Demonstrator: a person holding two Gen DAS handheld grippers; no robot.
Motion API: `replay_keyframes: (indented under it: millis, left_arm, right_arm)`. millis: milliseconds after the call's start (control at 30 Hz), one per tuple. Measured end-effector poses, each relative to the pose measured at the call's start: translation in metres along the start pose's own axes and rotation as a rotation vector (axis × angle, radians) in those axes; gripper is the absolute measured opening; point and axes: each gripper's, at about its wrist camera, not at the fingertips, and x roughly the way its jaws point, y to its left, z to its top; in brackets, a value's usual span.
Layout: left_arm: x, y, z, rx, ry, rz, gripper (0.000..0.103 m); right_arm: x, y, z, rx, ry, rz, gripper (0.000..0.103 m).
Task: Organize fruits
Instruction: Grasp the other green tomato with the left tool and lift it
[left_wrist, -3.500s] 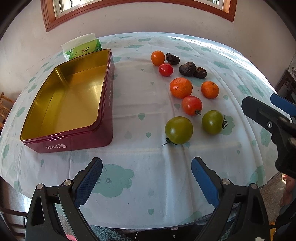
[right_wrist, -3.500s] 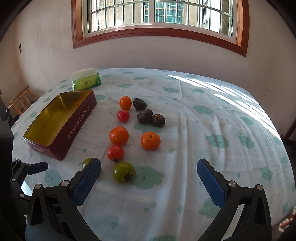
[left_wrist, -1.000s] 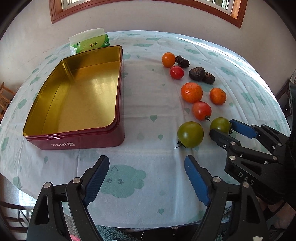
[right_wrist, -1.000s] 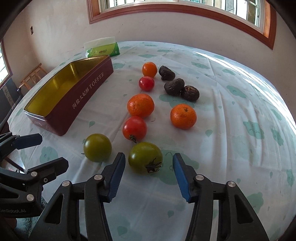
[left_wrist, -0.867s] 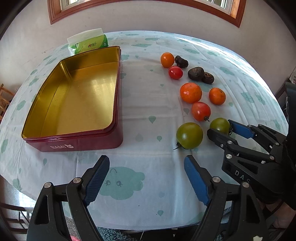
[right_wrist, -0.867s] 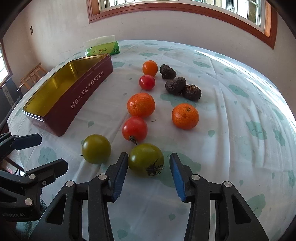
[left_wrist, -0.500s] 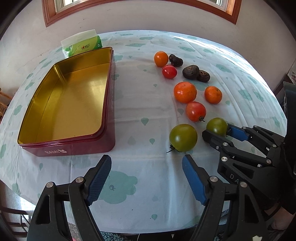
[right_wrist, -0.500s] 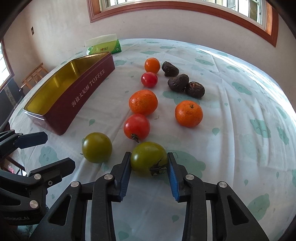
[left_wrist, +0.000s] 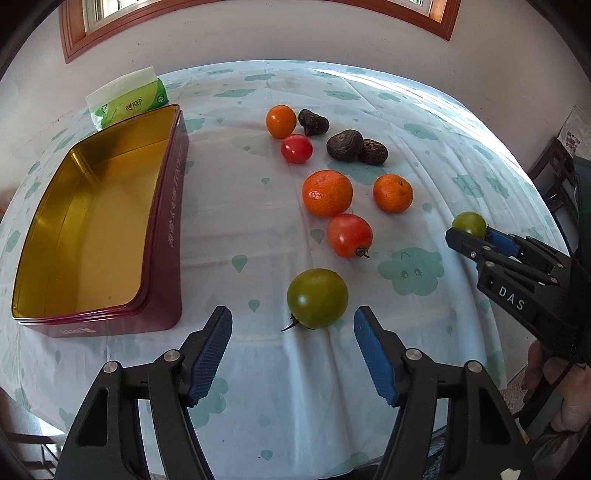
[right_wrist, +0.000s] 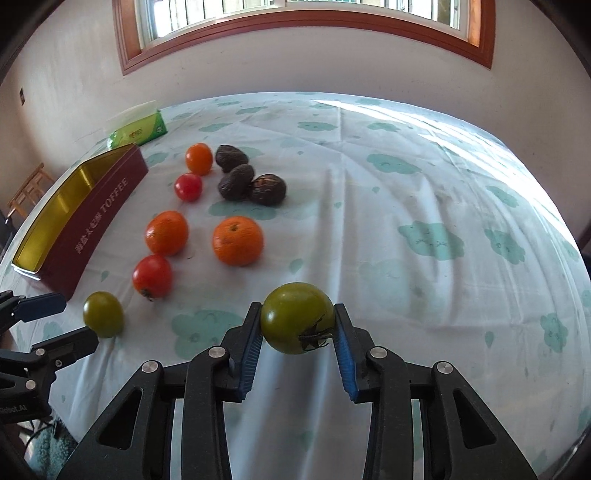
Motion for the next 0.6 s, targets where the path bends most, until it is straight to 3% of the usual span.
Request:
replay_keyframes:
  millis: [467,600]
  left_arm:
    - [0.023,-0.005,0.011,0.011,0.037,-0.013,0.049]
    - [0.025,-0.005,0.012,0.012,0.046,-0.021,0.037]
  right_arm:
    - [0.023,-0.048,0.018,0.073,-0.028,-0.081,0.038]
    - [0.032,-0.054,0.022,0.083,-0.023,-0.085,0.038]
